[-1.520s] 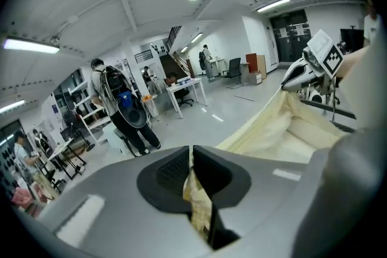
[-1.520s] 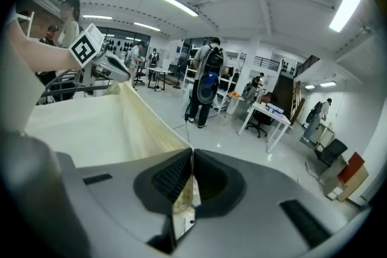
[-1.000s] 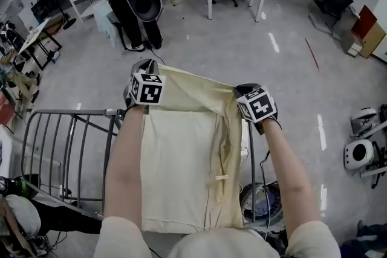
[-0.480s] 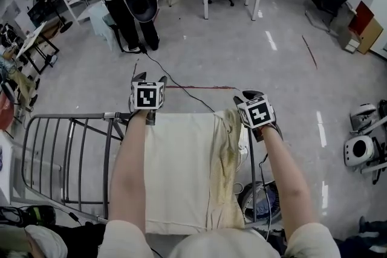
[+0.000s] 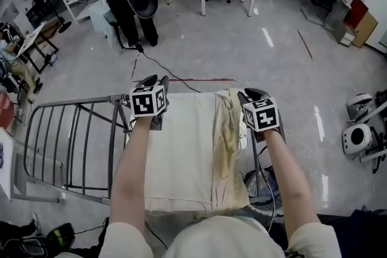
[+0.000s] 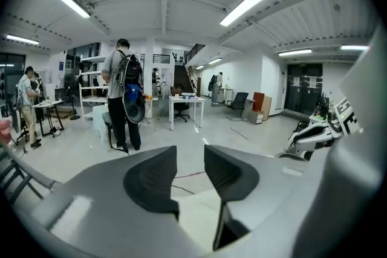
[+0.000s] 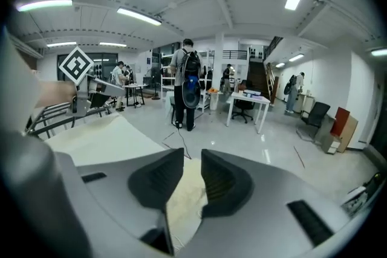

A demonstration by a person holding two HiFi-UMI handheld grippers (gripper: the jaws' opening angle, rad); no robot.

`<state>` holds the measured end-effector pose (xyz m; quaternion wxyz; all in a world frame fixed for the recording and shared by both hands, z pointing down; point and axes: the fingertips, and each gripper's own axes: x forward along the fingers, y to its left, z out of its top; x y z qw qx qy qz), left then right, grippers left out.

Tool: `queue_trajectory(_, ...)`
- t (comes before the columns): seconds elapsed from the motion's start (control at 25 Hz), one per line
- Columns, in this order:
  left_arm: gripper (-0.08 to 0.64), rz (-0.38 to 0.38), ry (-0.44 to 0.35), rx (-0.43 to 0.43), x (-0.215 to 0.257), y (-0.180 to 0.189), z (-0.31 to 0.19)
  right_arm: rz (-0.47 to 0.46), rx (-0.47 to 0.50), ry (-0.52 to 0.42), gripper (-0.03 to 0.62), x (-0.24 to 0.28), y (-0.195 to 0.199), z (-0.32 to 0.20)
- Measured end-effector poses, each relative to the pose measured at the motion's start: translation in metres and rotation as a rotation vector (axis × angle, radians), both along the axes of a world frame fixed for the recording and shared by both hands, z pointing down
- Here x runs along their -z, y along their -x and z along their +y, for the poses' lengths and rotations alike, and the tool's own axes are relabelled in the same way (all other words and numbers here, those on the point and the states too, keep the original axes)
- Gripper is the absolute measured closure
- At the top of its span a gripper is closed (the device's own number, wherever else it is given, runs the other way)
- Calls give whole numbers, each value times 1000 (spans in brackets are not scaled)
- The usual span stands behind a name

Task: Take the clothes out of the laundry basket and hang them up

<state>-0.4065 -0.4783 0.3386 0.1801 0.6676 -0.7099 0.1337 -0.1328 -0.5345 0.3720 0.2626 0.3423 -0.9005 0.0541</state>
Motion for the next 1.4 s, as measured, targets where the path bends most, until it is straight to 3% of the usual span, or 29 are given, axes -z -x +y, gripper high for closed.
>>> queue_trajectory(0.16, 502, -16, -20, -43, 7, -34, 55, -48, -33, -32, 537, 17, -23, 58)
queue_trajectory(0.36, 545, -33, -21, -138, 5, -82, 126, -90, -61, -71, 571, 34, -49, 133)
queue_trajectory(0.52, 548, -56, -40, -220, 4, -118, 176, -122, -84, -110, 589, 43, -67, 189)
queue_trajectory(0.72, 548, -31, -75, -298, 3, -170, 237, -126, -136, -176, 591, 49, -101, 251)
queue_trajectory(0.88, 548, 8, -90, -364, 3, -212, 279, -182, -191, -133, 591, 42, -133, 298)
queue_trajectory(1.08, 548, 81, -85, -454, -8, -270, 315, -182, -284, -98, 591, 18, -177, 347)
queue_trajectory(1.4, 548, 127, -68, -596, -36, -365, 327, -200, -413, -75, 591, -21, -240, 387)
